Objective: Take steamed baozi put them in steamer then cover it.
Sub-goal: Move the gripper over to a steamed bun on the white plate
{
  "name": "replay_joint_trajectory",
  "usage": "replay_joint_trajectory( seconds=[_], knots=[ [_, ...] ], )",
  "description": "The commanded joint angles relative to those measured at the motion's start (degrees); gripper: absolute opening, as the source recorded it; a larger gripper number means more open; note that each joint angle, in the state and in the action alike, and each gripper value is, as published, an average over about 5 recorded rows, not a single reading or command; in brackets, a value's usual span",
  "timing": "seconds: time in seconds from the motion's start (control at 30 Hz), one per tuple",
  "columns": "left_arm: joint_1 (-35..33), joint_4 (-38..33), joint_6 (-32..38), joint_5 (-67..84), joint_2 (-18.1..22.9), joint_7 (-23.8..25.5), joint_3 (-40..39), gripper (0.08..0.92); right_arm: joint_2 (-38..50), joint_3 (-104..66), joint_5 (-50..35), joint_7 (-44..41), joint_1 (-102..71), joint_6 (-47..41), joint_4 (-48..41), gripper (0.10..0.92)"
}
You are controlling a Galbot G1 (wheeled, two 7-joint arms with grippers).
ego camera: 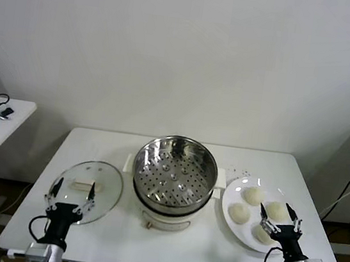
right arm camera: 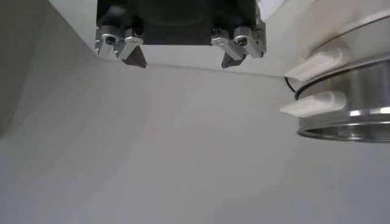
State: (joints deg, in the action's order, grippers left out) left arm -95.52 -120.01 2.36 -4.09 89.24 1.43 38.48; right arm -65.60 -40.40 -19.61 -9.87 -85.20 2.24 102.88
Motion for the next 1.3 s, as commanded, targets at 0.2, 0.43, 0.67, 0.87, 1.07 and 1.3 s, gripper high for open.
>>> replay_joint_trajectory(
  seconds=[0.2,0.43,0.67,0.87,1.07,1.3],
  knots=[
    [-1.42,0.26,0.47,-2.02,-0.04,-1.82,-1.52,0.823,18.60,1.49,7.85,-23.61,8.71,-10.94,-3.61,0.823],
    [-1.64,0.49,-0.38,-1.81,-0.41,-2.80,-1.10,0.823,33.40,10.09,14.89,-43.11,20.29,-10.30,-14.29,0.823],
    [-1.36,0.85,-0.50,-0.26,-0.64,-3.37,-0.27,0.823,42.56,28.10,20.54,-52.19,39.50,-8.67,-23.34,0.823],
    [-0.87,1.68,-1.49,0.93,-0.66,-4.55,-0.17,0.823,43.87,56.99,22.34,-54.77,67.23,-7.14,-29.44,0.823],
    [-0.88,2.03,-1.52,0.91,-0.92,-4.75,-0.20,0.823,37.84,71.36,25.45,-57.95,80.41,-7.01,-34.55,0.823],
    [-0.55,2.60,-1.76,1.13,-1.21,-4.95,0.59,0.823,31.41,79.28,27.69,-58.22,85.49,-6.54,-40.62,0.823]
  ],
)
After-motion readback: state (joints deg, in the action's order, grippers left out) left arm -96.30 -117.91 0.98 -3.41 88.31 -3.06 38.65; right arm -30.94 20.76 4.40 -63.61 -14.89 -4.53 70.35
